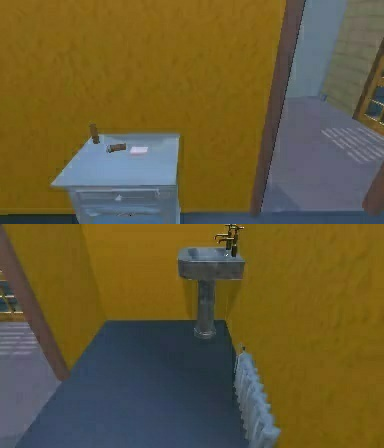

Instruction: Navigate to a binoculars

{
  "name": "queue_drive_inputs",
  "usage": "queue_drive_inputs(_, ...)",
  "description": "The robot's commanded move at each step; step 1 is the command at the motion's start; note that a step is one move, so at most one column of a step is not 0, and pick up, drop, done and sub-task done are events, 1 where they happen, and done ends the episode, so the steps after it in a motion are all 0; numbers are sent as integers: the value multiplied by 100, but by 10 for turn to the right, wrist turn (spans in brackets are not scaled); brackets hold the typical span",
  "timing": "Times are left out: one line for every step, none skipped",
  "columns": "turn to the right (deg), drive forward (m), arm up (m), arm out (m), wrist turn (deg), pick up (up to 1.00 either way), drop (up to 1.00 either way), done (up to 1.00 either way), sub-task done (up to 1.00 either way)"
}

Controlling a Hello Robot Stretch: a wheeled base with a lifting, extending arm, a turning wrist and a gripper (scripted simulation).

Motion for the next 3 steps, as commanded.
queue_drive_inputs(450, 0, 0, 0, 0, 0, 0, 0, 0)
queue_drive_inputs(30, 0, 0, 0, 0, 0, 0, 0, 0)
queue_drive_inputs(0, 100, 0, 0, 0, 0, 0, 0, 0)
